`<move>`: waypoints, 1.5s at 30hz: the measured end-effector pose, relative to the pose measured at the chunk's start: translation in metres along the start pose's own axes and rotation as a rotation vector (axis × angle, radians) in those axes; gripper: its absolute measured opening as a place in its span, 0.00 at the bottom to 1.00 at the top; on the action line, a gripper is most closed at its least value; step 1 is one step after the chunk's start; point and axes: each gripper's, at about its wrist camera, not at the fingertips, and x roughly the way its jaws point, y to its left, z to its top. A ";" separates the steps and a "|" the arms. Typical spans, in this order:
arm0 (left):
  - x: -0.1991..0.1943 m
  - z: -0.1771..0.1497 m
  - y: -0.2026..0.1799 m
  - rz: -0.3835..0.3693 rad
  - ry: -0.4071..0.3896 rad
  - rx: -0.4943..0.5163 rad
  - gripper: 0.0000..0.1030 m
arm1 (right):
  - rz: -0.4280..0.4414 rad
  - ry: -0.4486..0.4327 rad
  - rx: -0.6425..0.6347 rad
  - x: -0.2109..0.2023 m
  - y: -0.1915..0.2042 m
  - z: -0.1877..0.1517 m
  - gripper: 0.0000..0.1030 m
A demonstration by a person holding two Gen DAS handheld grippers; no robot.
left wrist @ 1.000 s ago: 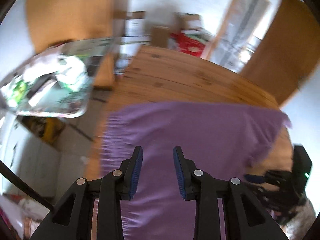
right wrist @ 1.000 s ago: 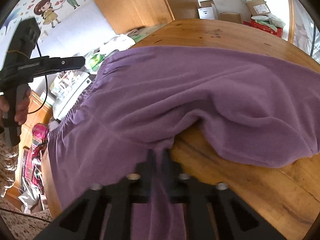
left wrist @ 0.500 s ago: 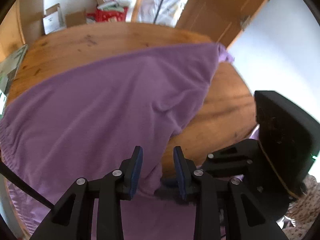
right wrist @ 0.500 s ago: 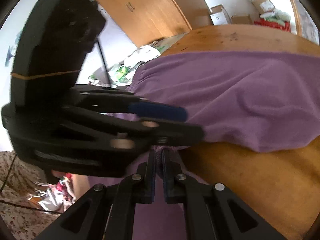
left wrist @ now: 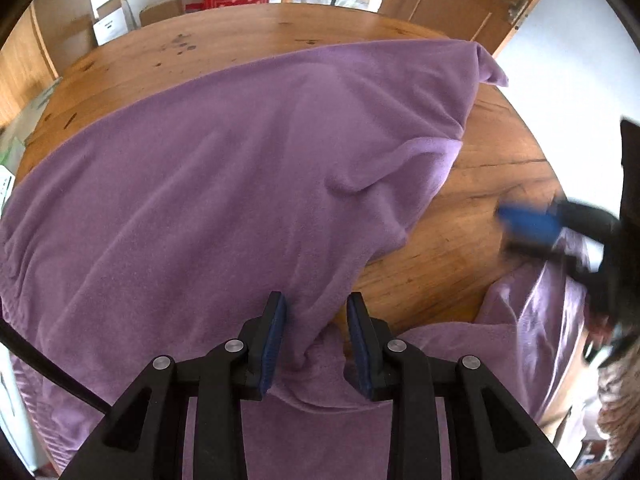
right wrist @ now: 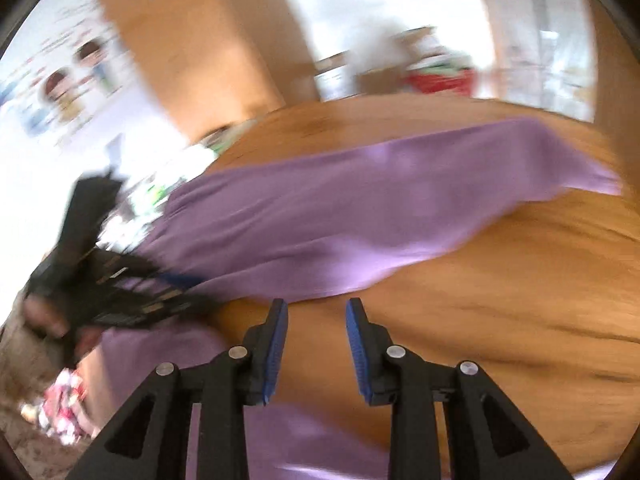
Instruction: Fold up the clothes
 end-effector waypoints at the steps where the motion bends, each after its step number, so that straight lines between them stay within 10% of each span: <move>1: 0.000 0.001 -0.001 -0.001 -0.005 -0.005 0.32 | -0.035 -0.015 0.026 -0.004 -0.013 0.002 0.30; 12: -0.015 0.034 -0.043 0.074 -0.143 0.127 0.32 | 0.040 -0.136 0.272 0.003 -0.114 0.029 0.56; 22: 0.026 0.046 -0.088 0.142 -0.118 0.304 0.33 | 0.010 -0.084 0.329 0.035 -0.139 0.049 0.58; 28: 0.040 0.050 -0.098 0.183 -0.127 0.364 0.33 | 0.011 -0.120 0.363 0.040 -0.146 0.054 0.40; 31: 0.045 0.049 -0.097 0.161 -0.113 0.373 0.33 | -0.014 -0.117 0.360 0.045 -0.144 0.059 0.14; 45: 0.044 0.058 -0.071 0.050 -0.141 0.260 0.29 | -0.032 -0.160 0.225 0.057 -0.096 0.110 0.11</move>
